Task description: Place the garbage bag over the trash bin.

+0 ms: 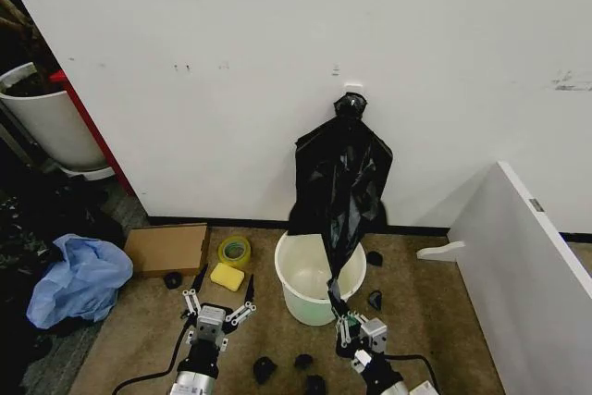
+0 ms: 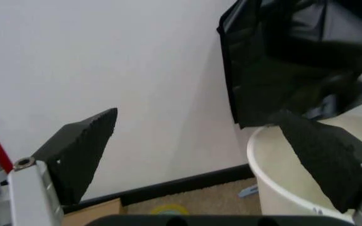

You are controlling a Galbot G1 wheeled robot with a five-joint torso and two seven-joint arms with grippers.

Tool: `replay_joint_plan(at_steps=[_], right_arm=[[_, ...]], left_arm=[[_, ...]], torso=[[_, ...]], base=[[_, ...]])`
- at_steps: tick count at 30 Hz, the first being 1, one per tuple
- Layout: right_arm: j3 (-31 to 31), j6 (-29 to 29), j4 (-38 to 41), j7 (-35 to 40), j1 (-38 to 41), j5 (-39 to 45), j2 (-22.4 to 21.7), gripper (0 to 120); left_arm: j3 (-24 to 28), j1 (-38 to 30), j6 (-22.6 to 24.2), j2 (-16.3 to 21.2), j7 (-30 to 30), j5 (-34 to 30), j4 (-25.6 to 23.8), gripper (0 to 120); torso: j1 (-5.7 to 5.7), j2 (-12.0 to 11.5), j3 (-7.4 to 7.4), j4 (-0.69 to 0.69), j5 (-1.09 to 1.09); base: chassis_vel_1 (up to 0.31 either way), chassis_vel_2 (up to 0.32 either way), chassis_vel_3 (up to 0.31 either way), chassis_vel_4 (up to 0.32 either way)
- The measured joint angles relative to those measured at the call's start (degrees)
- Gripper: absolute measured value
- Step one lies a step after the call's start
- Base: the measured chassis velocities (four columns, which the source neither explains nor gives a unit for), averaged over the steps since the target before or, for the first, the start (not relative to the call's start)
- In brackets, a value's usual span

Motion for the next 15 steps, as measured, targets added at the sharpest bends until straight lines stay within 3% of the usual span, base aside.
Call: replay_joint_plan(at_steps=[7, 11, 14, 15], right_arm=[[1.4, -0.8, -0.3, 2.0, 3.7, -1.6, 0.0, 0], [1.7, 0.6, -1.4, 2.4, 6.1, -7.3, -0.8, 0], [1.0, 0.8, -1.9, 2.5, 7.7, -8.7, -1.2, 0], [1.0, 0.8, -1.9, 2.5, 7.7, -8.7, -1.2, 0]], left_arm=[[2.8, -6.6, 5.0, 7.2, 1.8, -10.5, -2.8, 100], [6.5, -16.3, 10.5, 17.7, 2.6, -21.1, -5.5, 100], [11.1, -23.6, 14.1, 23.6, 2.5, -28.6, -6.8, 100], [11.1, -23.6, 14.1, 23.6, 2.5, -28.6, -6.8, 100]], torso=[[0.00, 0.0, 0.00, 0.00, 0.00], [0.00, 0.0, 0.01, -0.01, 0.00], [0.00, 0.0, 0.01, 0.03, 0.01], [0.00, 0.0, 0.01, 0.03, 0.01]], base=[[0.000, 0.000, 0.000, 0.000], [0.000, 0.000, 0.000, 0.000], [0.000, 0.000, 0.000, 0.000], [0.000, 0.000, 0.000, 0.000]])
